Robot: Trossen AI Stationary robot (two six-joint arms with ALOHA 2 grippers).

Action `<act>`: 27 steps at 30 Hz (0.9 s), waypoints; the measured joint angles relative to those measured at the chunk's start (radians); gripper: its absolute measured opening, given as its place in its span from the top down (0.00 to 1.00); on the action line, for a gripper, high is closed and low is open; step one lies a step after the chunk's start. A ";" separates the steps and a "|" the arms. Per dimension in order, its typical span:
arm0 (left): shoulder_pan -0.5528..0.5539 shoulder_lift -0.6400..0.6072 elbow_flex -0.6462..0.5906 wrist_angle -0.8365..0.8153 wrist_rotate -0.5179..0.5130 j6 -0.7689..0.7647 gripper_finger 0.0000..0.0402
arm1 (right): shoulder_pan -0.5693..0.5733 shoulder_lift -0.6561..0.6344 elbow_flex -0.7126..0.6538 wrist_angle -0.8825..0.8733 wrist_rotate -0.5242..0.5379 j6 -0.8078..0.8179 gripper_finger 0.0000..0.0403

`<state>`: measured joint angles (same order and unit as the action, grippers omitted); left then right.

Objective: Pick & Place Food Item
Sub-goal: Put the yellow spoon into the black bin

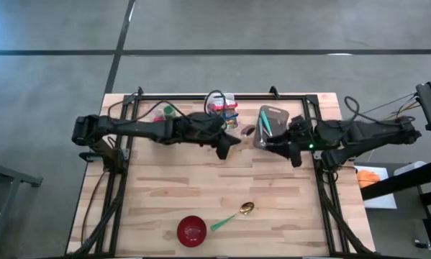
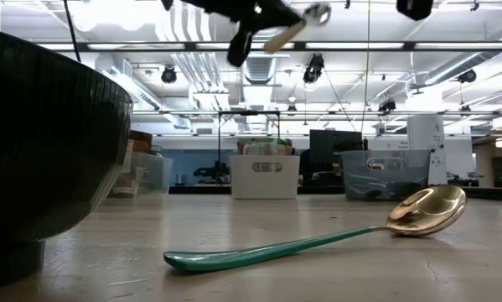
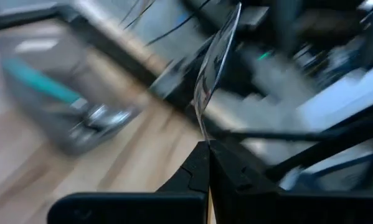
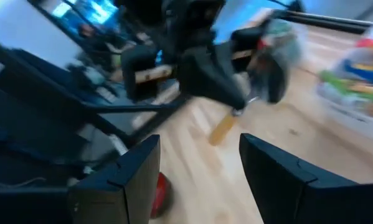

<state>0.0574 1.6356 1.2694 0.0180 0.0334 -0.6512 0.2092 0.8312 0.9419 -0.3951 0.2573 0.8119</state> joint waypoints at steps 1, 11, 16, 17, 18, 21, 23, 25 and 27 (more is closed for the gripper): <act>0.004 0.000 0.000 0.041 0.015 -0.009 1.00 | 0.000 0.000 -0.027 0.050 -0.008 0.000 0.47; 0.032 -0.010 0.059 0.212 0.070 -0.023 1.00 | -0.001 0.046 -0.094 0.242 0.034 -0.055 0.47; 0.041 -0.010 0.093 0.229 0.078 -0.021 1.00 | -0.010 0.102 -0.075 0.325 0.091 -0.137 0.47; 0.042 -0.010 0.099 0.229 0.089 -0.016 1.00 | -0.013 0.108 -0.069 0.324 0.106 -0.140 0.47; 0.043 -0.010 0.104 0.229 0.098 -0.013 1.00 | -0.019 0.112 -0.063 0.324 0.110 -0.149 0.47; 0.043 -0.010 0.108 0.243 0.110 -0.011 1.00 | -0.031 0.116 -0.042 0.324 0.106 -0.181 0.47; 0.043 -0.010 0.108 0.248 0.110 -0.011 1.00 | -0.038 0.117 -0.031 0.325 0.100 -0.191 0.47; 0.043 -0.010 0.108 0.250 0.110 -0.011 1.00 | -0.049 0.119 -0.025 0.326 0.083 -0.199 0.47; 0.043 -0.010 0.108 0.258 0.110 -0.012 1.00 | -0.062 0.122 -0.023 0.324 0.061 -0.203 0.47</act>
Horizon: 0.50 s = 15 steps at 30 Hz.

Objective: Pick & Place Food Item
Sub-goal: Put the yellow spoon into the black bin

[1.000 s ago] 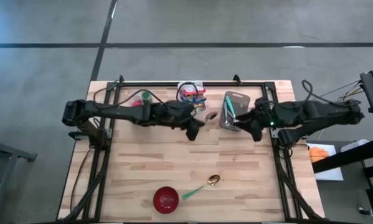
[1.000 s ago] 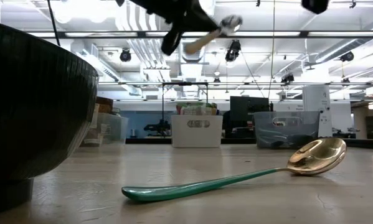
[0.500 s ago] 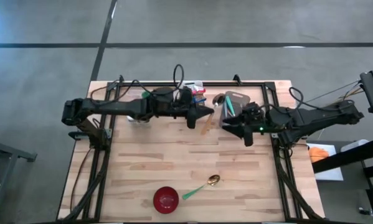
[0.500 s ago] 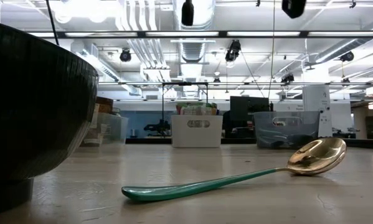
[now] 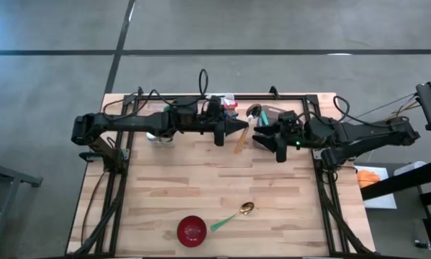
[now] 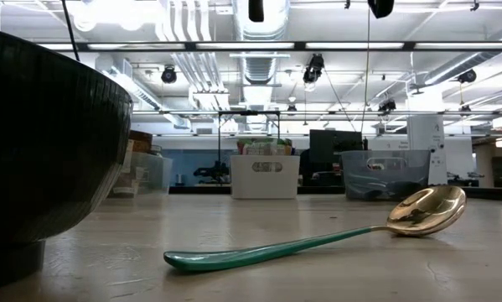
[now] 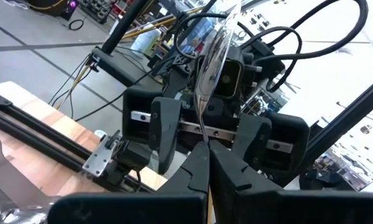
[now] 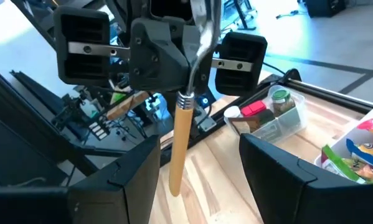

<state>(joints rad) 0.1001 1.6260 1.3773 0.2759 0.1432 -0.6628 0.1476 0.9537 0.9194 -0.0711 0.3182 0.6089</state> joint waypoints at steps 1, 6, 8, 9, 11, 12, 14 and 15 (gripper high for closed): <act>0.000 0.000 0.000 0.003 0.000 0.000 1.00 | -0.005 0.006 0.003 0.002 -0.008 -0.003 0.47; 0.000 0.000 0.000 0.020 0.003 0.000 1.00 | -0.027 0.028 0.016 0.007 -0.075 -0.015 0.47; 0.001 0.000 0.000 0.020 0.005 0.000 1.00 | -0.034 0.038 0.026 0.000 -0.109 -0.030 0.47; 0.001 0.000 0.000 0.020 0.007 0.000 1.00 | -0.035 0.047 0.036 0.001 -0.122 -0.038 0.47; 0.001 0.000 0.000 0.020 0.008 0.000 1.00 | -0.040 0.063 0.054 -0.001 -0.136 -0.057 0.47; 0.001 0.000 0.000 0.020 0.010 0.000 1.00 | -0.040 0.072 0.063 -0.002 -0.137 -0.070 0.47; 0.001 0.000 0.000 0.020 0.015 0.000 1.00 | -0.043 0.090 0.084 -0.003 -0.141 -0.097 0.47; 0.001 0.000 0.000 0.020 0.015 0.000 1.00 | -0.045 0.097 0.093 -0.008 -0.141 -0.107 0.47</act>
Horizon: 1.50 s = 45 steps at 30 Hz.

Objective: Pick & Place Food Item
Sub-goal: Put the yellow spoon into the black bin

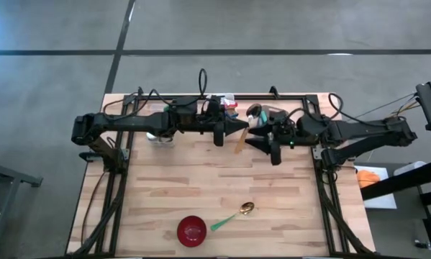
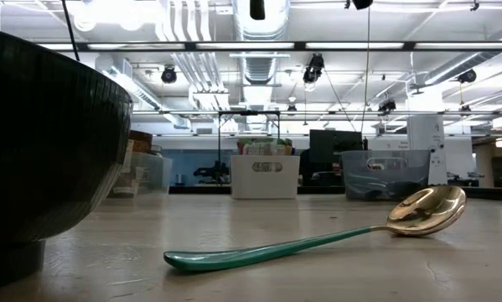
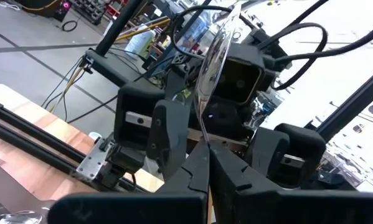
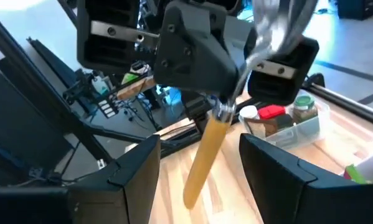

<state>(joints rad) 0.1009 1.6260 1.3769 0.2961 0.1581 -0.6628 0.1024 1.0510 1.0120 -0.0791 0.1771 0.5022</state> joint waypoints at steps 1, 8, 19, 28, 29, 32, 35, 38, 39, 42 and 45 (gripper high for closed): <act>0.000 0.000 0.000 0.000 0.000 0.000 1.00 | -0.002 0.009 0.010 -0.001 0.000 -0.007 0.47; -0.001 0.000 -0.001 0.008 0.021 -0.016 1.00 | -0.024 0.031 0.067 -0.066 -0.003 -0.062 0.47; -0.001 0.000 -0.001 0.029 0.031 -0.019 1.00 | -0.062 0.031 0.079 -0.064 -0.055 -0.088 0.63; -0.001 0.000 -0.001 0.031 0.042 -0.018 1.00 | -0.062 0.031 0.080 -0.059 -0.077 -0.156 0.94; -0.001 0.000 -0.001 0.033 0.045 -0.019 1.00 | -0.062 0.031 0.080 -0.060 -0.081 -0.161 0.94; -0.001 0.000 -0.001 0.032 0.046 -0.024 1.00 | -0.062 0.031 0.080 -0.060 -0.094 -0.166 0.94; -0.002 0.000 -0.001 0.032 0.046 -0.027 1.00 | -0.062 0.031 0.080 -0.060 -0.100 -0.178 0.94; -0.002 0.000 -0.001 0.031 0.046 -0.053 1.00 | -0.062 0.029 0.080 -0.065 -0.101 -0.181 0.94; -0.002 0.000 -0.001 0.030 0.046 -0.059 1.00 | -0.062 0.029 0.080 -0.065 -0.101 -0.184 0.94; -0.002 0.000 -0.001 0.030 0.046 -0.061 1.00 | -0.062 0.026 0.080 -0.066 -0.101 -0.188 0.94; -0.002 0.000 -0.001 0.030 0.045 -0.068 1.00 | -0.062 0.023 0.080 -0.067 -0.102 -0.188 0.94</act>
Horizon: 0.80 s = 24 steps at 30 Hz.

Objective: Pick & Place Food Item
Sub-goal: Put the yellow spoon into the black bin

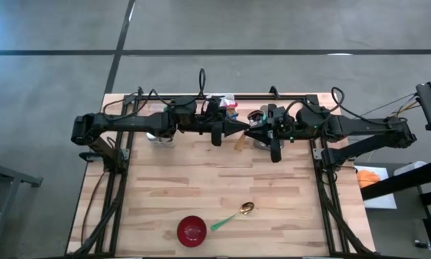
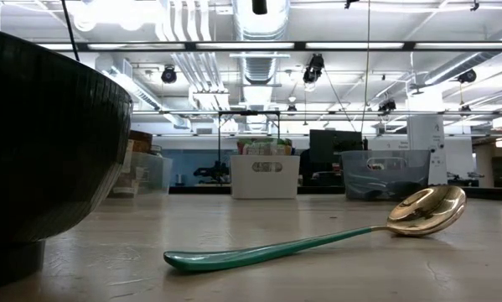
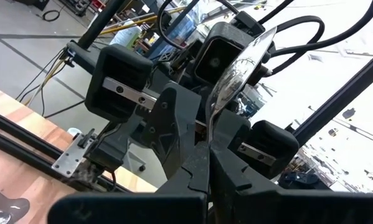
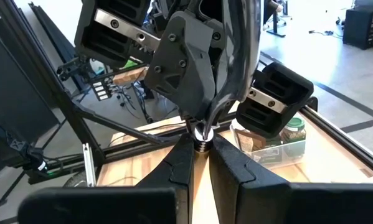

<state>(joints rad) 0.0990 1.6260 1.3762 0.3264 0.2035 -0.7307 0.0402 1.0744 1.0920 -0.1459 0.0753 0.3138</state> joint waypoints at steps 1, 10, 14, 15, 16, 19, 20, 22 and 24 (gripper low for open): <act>0.000 0.000 0.000 0.000 0.000 -0.001 1.00 | 0.000 -0.001 0.000 -0.001 0.000 0.000 0.94; 0.002 -0.028 0.000 -0.013 0.000 -0.032 1.00 | 0.001 -0.041 0.000 -0.045 -0.001 -0.042 0.94; 0.003 -0.046 -0.001 -0.029 0.000 -0.033 1.00 | 0.000 -0.075 0.000 -0.086 0.000 -0.065 0.95; 0.004 -0.051 -0.002 -0.037 0.000 -0.033 1.00 | 0.000 -0.085 0.000 -0.100 0.000 -0.081 0.95; 0.005 -0.053 -0.002 -0.043 0.000 -0.033 1.00 | 0.000 -0.096 0.001 -0.117 0.000 -0.099 0.95; 0.007 -0.067 -0.002 -0.056 0.000 -0.039 1.00 | 0.000 -0.120 0.002 -0.201 0.001 -0.171 0.95; 0.008 -0.070 -0.002 -0.063 0.000 -0.044 1.00 | 0.000 -0.125 0.002 -0.232 0.002 -0.200 0.95; 0.009 -0.075 -0.002 -0.083 0.000 -0.047 1.00 | -0.005 -0.129 0.014 -0.322 0.003 -0.274 0.95; 0.008 -0.076 -0.002 -0.106 0.000 -0.052 1.00 | -0.015 -0.124 0.050 -0.401 0.018 -0.356 0.95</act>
<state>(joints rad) 0.1074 1.5497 1.3739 0.2207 0.2031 -0.7829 0.0248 0.9508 1.1420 -0.5466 0.0930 -0.0423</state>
